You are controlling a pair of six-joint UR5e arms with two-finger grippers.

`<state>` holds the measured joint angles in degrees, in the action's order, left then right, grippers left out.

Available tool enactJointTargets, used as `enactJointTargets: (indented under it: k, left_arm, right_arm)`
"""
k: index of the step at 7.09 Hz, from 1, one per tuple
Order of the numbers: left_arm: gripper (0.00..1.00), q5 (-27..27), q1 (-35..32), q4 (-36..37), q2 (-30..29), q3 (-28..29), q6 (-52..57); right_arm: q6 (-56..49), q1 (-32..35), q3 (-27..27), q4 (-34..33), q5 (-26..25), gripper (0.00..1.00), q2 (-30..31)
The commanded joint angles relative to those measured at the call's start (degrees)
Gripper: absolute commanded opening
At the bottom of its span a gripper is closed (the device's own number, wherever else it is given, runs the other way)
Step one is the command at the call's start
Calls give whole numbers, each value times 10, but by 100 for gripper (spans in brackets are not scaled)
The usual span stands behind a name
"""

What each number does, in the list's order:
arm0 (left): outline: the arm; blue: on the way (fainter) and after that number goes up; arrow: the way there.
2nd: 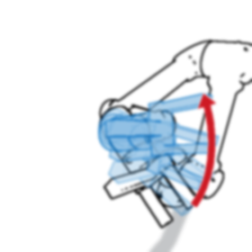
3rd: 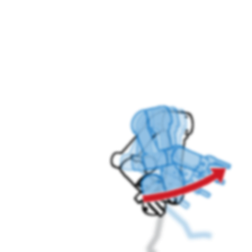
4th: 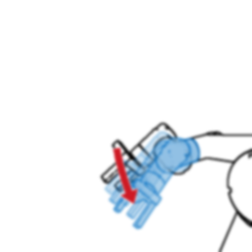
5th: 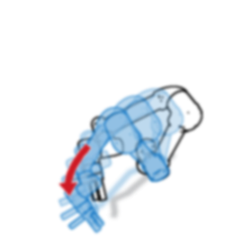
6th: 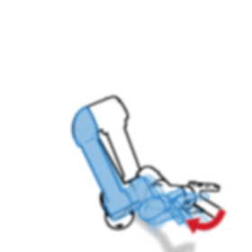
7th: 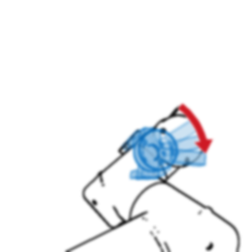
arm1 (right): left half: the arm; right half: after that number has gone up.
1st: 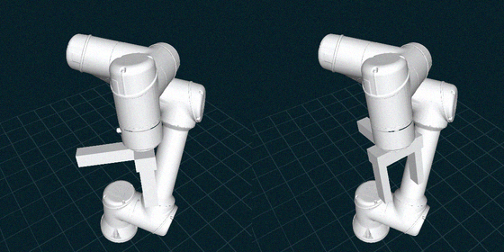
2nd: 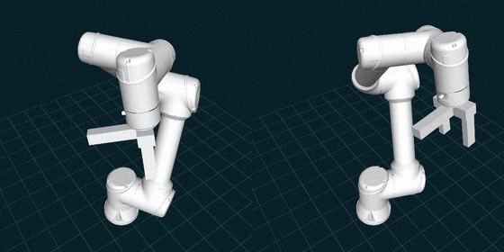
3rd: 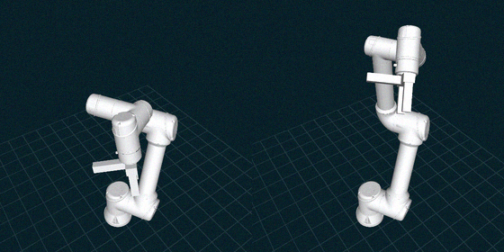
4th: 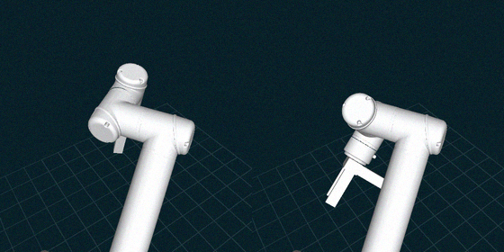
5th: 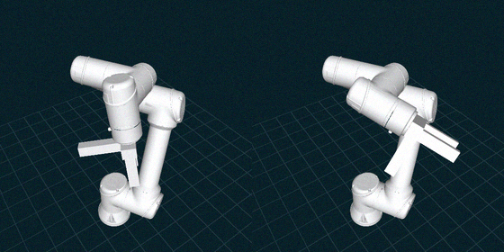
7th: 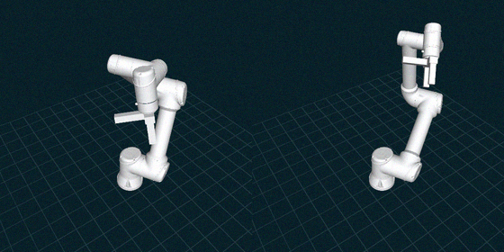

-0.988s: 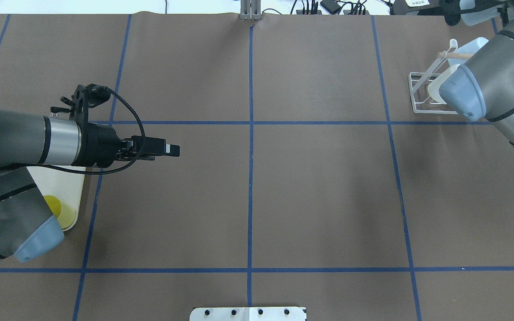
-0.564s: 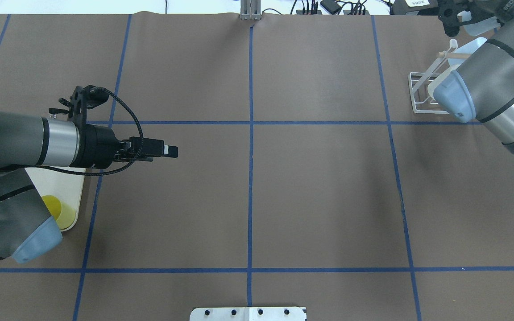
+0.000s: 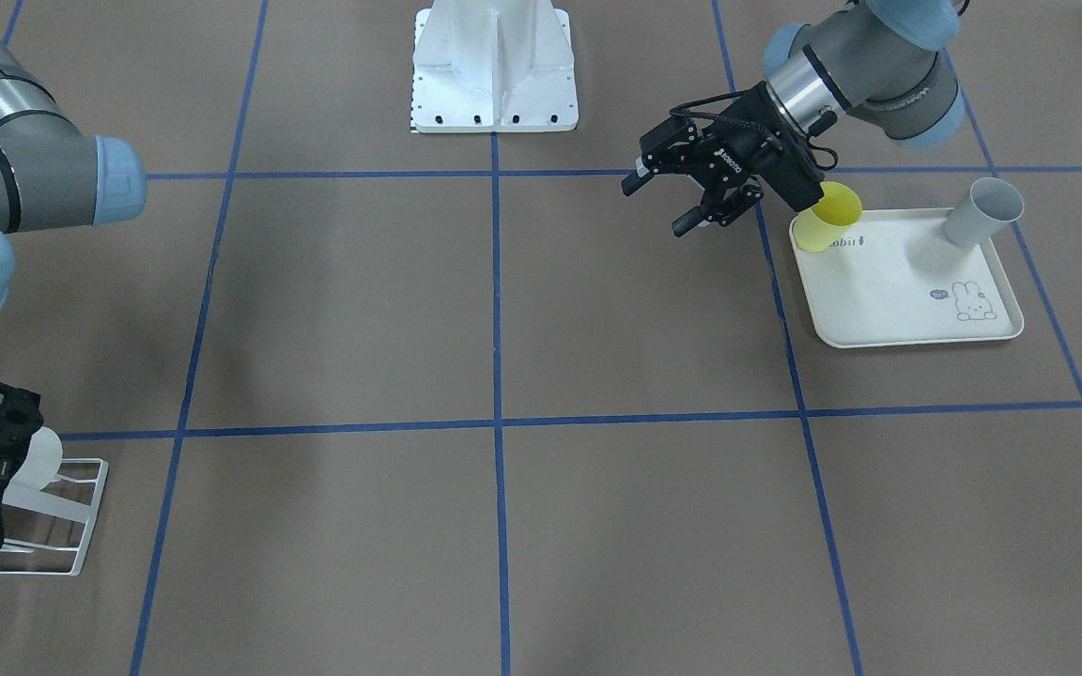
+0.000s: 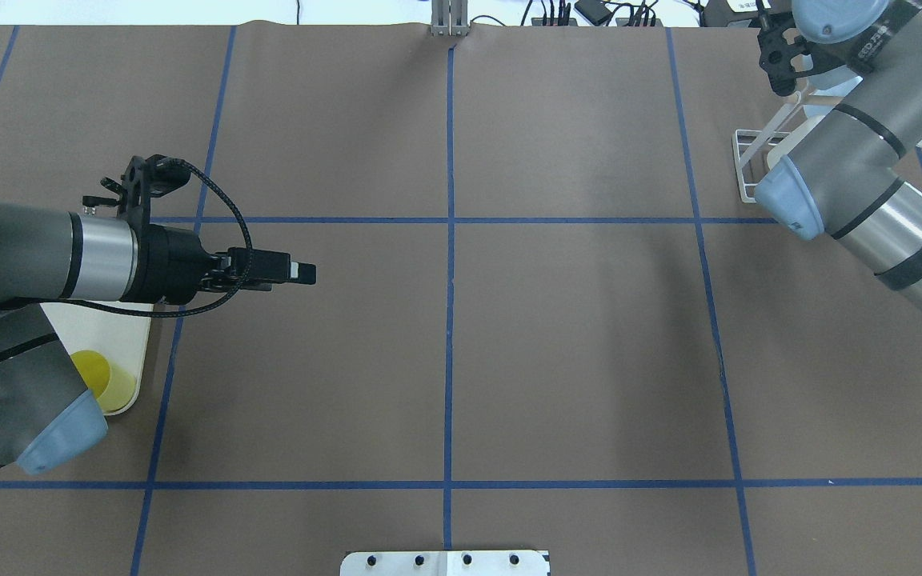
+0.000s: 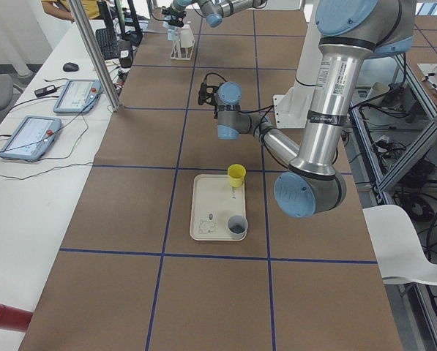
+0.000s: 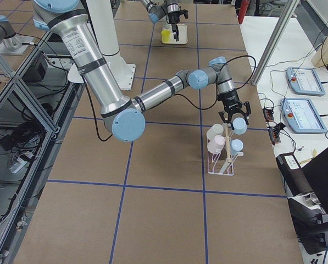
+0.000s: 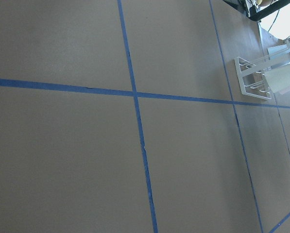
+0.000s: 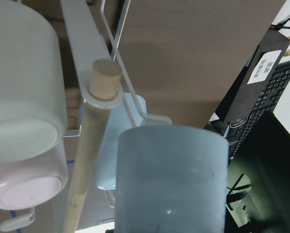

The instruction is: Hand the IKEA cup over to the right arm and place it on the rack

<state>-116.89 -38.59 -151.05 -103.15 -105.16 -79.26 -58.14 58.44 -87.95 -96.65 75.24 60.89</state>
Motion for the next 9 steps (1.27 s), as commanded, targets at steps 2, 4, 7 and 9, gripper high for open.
enactJointTargets:
  k: [2,4,7,9]
  left_arm:
    - [100,0,1,-1,1,0,0]
    - [100,0,0,-1,1,-2,0]
    - [100,-1,-1,-1,1,-5,0]
    - [100,-2,-2,-1,4,-10,1]
  right_arm:
    - [2,-9,8,1,-8,9,3]
    - [0,-23,10,1,-22,42,2]
    - [1,-28,7,1,-29,99,-1]
    - [5,-28,-4,1,-29,99,-9]
